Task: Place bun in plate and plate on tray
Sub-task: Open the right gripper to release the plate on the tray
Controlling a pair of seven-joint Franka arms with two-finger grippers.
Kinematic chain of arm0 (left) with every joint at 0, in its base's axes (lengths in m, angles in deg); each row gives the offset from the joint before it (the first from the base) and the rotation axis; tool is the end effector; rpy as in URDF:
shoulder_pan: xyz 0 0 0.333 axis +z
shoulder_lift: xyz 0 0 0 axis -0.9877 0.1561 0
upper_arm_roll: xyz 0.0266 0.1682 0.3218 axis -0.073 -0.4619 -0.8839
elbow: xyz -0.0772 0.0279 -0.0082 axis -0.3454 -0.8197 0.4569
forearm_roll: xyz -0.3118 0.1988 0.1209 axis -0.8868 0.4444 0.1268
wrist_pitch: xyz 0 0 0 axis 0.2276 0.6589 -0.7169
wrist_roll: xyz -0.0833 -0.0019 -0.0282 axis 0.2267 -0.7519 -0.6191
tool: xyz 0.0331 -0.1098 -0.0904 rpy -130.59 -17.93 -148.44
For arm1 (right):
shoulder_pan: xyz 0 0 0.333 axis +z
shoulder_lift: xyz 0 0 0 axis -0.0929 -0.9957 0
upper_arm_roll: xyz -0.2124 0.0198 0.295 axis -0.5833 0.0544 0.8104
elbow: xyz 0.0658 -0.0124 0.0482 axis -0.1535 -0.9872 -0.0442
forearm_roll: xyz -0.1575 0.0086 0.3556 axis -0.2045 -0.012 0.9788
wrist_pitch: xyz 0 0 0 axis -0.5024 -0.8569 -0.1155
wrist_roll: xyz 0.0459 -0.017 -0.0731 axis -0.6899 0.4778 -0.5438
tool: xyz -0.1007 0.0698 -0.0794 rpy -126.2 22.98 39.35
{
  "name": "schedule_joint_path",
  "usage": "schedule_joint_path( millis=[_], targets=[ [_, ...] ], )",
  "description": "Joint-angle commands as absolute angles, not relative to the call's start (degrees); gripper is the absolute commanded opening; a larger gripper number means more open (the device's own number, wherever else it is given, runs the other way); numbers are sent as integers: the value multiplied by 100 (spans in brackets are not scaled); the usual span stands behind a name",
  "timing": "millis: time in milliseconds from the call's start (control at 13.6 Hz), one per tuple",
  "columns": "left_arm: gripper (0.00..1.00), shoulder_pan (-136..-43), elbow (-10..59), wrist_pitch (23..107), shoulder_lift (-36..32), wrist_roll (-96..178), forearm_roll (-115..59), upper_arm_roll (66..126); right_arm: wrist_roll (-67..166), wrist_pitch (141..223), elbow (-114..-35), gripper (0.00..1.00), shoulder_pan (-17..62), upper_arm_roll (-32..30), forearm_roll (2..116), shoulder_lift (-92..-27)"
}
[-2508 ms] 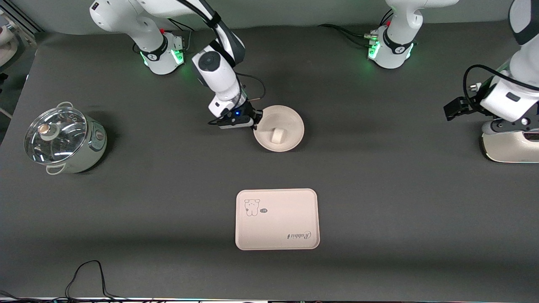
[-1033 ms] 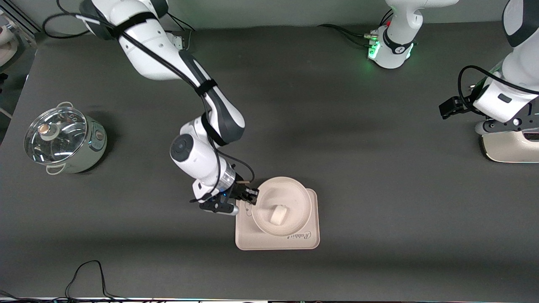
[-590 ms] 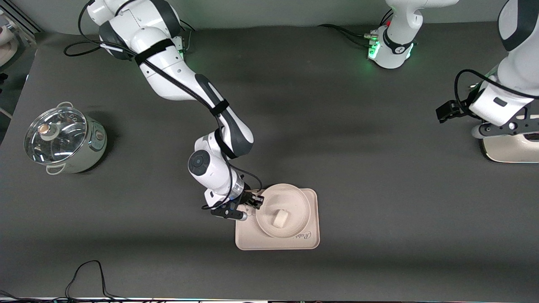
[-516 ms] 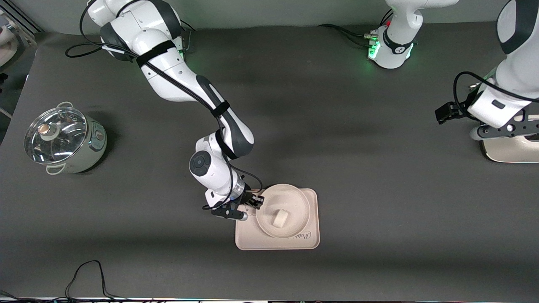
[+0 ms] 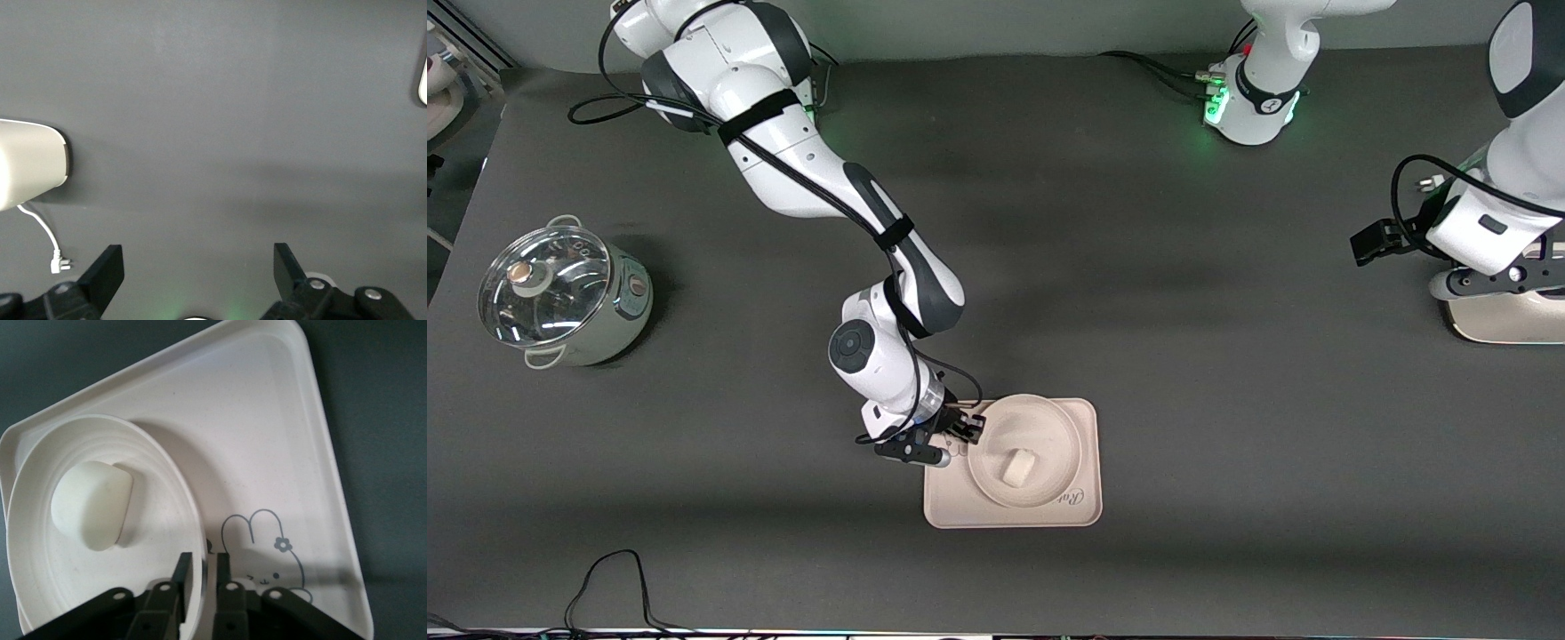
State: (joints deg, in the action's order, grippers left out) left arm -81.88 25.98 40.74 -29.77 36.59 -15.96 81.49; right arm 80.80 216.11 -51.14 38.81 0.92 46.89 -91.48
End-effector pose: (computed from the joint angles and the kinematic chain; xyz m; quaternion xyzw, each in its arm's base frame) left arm 0.5286 -0.0364 0.5636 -0.9968 -0.0489 0.0534 0.0336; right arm 0.7014 0.4208 0.1738 -0.9729 0.1193 -0.0854 0.1788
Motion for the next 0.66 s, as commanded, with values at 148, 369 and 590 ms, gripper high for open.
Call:
schedule_joint_path(
  millis=[148, 369, 590],
  targets=[
    [100, -8155, 2562, 4006, -3026, 3609, -1684, 8085, 7994, 21385, -5081, 100, 3864, 29, 4761, -8888],
    [100, -8155, 2562, 3936, -3026, 3653, -1684, 8085, 8029, 20035, -5117, 100, 3890, -243, 4752, -8177],
    [100, -8155, 2562, 3900, -3034, 3671, -1684, 8085, 8012, 18470, -5248, 100, 3663, -376, 4596, -7194]
  ],
)
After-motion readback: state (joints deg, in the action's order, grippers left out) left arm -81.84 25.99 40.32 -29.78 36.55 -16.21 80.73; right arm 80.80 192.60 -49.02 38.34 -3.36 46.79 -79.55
